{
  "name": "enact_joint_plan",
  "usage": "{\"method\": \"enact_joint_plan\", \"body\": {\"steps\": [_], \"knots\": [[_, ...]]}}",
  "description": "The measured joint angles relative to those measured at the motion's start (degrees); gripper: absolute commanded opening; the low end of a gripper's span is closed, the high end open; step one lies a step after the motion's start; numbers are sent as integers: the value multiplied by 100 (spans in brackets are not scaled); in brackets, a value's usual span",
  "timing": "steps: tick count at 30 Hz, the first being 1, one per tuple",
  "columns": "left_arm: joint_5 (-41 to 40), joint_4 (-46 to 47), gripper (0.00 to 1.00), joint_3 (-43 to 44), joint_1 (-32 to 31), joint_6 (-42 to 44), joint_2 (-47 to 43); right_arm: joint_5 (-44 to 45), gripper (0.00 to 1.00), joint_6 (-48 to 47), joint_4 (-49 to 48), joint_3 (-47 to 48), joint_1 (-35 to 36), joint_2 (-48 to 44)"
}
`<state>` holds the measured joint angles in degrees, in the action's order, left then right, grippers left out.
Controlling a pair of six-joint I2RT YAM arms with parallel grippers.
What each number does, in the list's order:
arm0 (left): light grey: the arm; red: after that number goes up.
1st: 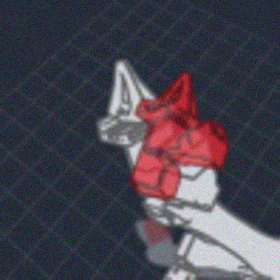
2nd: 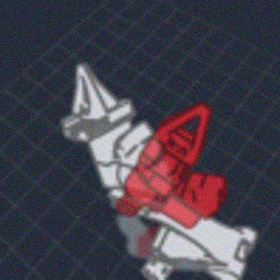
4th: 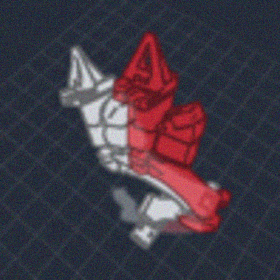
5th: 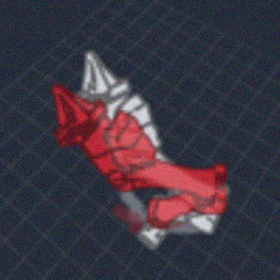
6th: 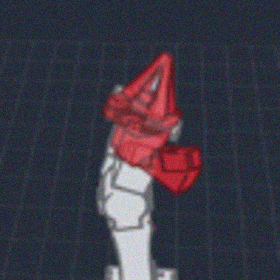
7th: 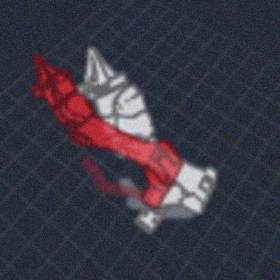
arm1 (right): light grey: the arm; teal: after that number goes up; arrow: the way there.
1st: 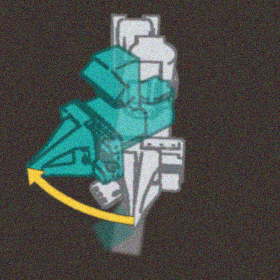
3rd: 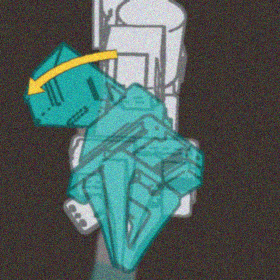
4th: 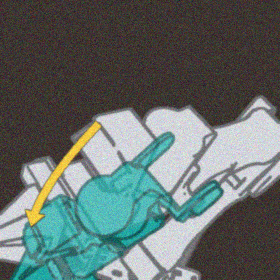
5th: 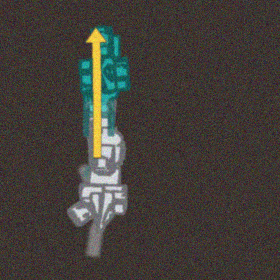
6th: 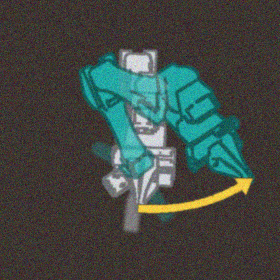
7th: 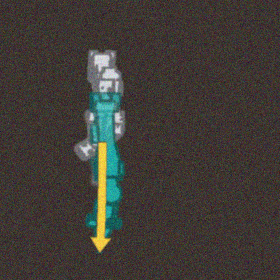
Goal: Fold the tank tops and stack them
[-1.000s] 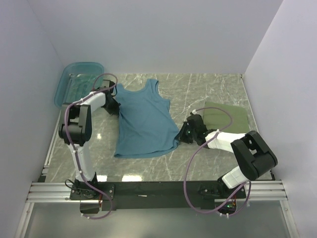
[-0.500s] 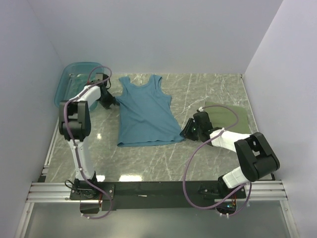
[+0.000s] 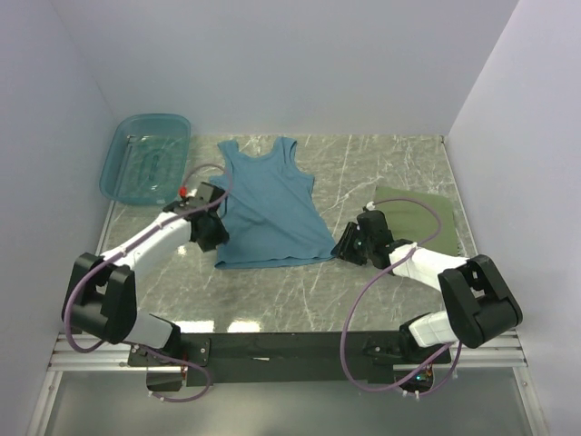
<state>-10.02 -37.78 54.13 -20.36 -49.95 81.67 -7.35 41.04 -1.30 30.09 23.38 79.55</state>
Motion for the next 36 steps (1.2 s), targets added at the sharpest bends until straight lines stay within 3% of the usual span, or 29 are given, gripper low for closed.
{"method": "enact_joint_plan", "body": {"steps": [5, 21, 30, 33, 35, 36], "knots": [[-483, -365, 39, -295, -509, -308, -85, 0, 44, 2, -31, -33, 0, -26], [-833, -216, 35, -380, -691, -376, 267, -2, 44, 9, -170, -136, 0, -74], [-907, -118, 23, -479, -691, -378, 448, -2, 44, 26, -212, -166, 0, -90], [-979, -109, 13, -505, -691, -387, 448, -2, 44, 26, -212, -166, 0, -90], [-1025, -114, 1, -503, -691, -391, 431, -2, 45, 28, -214, -166, 0, -90], [-1045, -125, 1, -505, -691, -402, 411, -2, 45, 28, -214, -166, 0, -90]]}}
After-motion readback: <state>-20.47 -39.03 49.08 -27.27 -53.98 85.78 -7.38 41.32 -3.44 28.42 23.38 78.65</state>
